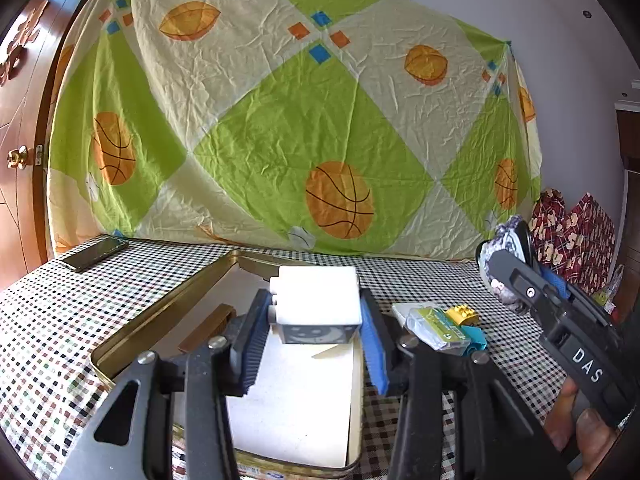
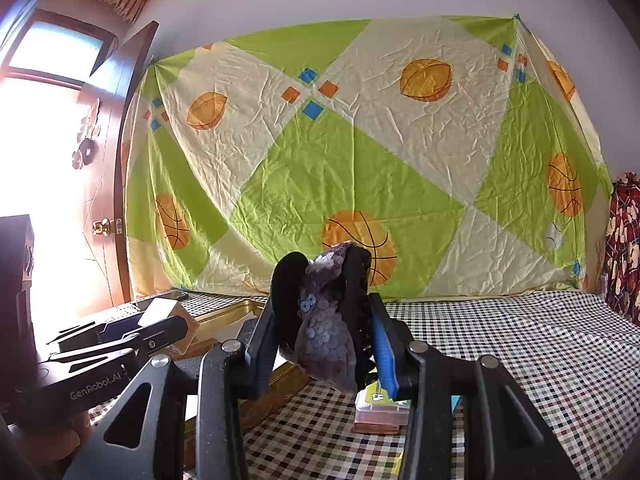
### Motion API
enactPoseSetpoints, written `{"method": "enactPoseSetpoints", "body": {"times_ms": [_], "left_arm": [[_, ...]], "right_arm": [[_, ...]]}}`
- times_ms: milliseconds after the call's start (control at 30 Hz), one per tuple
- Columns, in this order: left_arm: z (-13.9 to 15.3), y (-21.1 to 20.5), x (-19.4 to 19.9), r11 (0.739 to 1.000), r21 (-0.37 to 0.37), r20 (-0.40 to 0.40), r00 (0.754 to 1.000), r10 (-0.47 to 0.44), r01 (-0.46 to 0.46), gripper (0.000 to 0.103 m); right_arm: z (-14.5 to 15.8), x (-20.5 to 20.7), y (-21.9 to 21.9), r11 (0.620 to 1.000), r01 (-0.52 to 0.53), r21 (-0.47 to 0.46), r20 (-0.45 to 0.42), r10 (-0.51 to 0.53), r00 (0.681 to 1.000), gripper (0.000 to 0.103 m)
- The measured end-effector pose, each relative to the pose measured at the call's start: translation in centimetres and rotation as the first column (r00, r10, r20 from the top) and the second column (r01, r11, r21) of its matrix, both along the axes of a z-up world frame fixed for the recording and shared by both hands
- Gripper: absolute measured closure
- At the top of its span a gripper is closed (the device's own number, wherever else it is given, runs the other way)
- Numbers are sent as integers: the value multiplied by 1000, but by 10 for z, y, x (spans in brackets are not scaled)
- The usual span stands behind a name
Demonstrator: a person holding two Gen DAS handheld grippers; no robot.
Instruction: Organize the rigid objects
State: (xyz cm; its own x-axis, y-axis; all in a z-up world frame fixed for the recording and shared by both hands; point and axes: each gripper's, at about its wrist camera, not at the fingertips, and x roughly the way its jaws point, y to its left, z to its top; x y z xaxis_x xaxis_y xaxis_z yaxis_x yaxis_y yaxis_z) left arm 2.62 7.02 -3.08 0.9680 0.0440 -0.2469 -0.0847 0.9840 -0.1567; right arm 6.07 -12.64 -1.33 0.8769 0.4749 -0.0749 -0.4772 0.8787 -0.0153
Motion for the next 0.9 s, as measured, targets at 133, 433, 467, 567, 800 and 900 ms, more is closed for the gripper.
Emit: {"method": "enactPoseSetpoints", "body": {"times_ms": [133,433,467,567,800,900], "left_arm": [[0,9,0,1000,-8,-4,1000,18,-18,60],[-1,26,-2,999,-20,-10,999,50,-51,60],[-1,28,-3,998,-21,-10,999,53,-53,60],[-1,32,-4,998,-17,-10,998,59,-59,60],[-2,45,-1,997,-31,-32,998,62,-63,60],[-3,50,2,997,-23,-47,996,77,-78,60]], "right_arm": [[0,0,9,1000,-13,-11,-1,13,1000,59],[-2,0,28,999,-41,-31,-6,41,999,59],[-2,-1,30,998,-44,-35,-6,43,999,59],[-2,-1,38,997,-57,-45,-6,57,998,59],[-3,4,56,994,-85,-70,-26,83,996,59],[-4,7,62,993,-95,-75,-39,92,995,59]]}}
